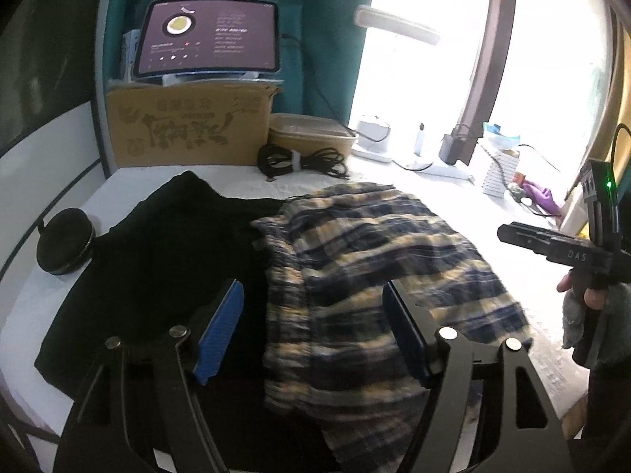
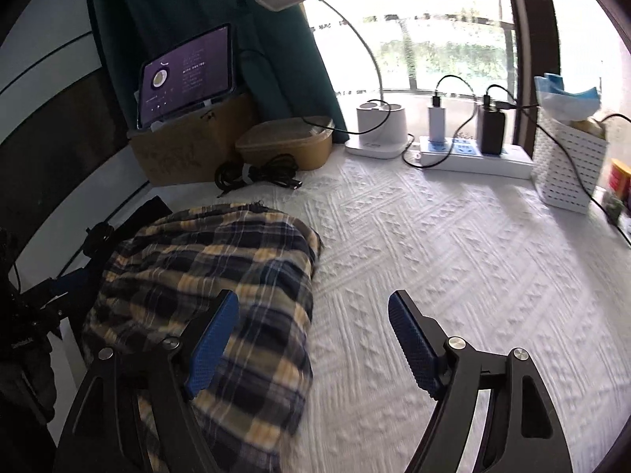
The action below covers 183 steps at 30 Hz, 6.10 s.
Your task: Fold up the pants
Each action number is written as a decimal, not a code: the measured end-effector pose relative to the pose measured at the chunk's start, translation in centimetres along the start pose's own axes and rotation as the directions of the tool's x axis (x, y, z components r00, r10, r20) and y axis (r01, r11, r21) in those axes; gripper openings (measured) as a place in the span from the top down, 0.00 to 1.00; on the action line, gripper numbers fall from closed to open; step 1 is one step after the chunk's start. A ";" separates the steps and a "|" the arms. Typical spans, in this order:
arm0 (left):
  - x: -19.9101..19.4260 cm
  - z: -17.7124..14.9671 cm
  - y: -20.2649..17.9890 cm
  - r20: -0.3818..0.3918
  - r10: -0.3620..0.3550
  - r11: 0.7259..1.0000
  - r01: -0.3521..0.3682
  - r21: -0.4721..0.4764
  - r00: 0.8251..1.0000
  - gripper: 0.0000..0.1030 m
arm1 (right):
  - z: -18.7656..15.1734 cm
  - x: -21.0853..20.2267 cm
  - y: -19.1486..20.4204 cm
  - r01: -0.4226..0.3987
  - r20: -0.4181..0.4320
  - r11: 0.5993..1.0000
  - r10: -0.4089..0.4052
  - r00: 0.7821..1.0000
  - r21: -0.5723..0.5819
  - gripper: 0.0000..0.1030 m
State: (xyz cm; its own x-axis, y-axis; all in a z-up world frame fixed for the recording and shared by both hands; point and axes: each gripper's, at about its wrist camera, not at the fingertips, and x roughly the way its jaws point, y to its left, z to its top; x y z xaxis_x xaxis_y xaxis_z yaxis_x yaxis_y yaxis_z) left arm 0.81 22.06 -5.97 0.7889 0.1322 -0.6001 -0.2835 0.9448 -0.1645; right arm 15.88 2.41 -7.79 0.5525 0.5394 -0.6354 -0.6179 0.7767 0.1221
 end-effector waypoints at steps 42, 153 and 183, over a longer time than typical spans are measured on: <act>-7.5 -0.1 -20.0 0.210 -0.181 0.957 0.122 0.263 0.961 0.14 | -9.7 -23.6 -4.9 0.245 0.274 0.964 -0.265 0.924 0.106 0.17; -15.3 0.9 -15.5 0.490 -0.039 0.989 -0.037 0.144 0.871 0.01 | -8.3 -30.6 1.4 0.442 0.471 0.888 -0.448 0.760 0.131 0.00; -15.1 1.2 -15.0 0.489 -0.043 0.989 -0.032 0.145 0.871 0.01 | -8.3 -30.6 1.3 0.438 0.470 0.890 -0.443 0.764 0.128 0.00</act>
State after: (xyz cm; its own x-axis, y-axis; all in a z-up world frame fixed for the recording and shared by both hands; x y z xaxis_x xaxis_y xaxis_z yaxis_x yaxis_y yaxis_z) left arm -6.21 6.23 6.47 0.9662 0.2211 -0.1324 -0.2269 0.9735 -0.0303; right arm -6.46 -15.78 5.51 0.9584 0.2205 -0.1810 -0.2366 0.9689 -0.0724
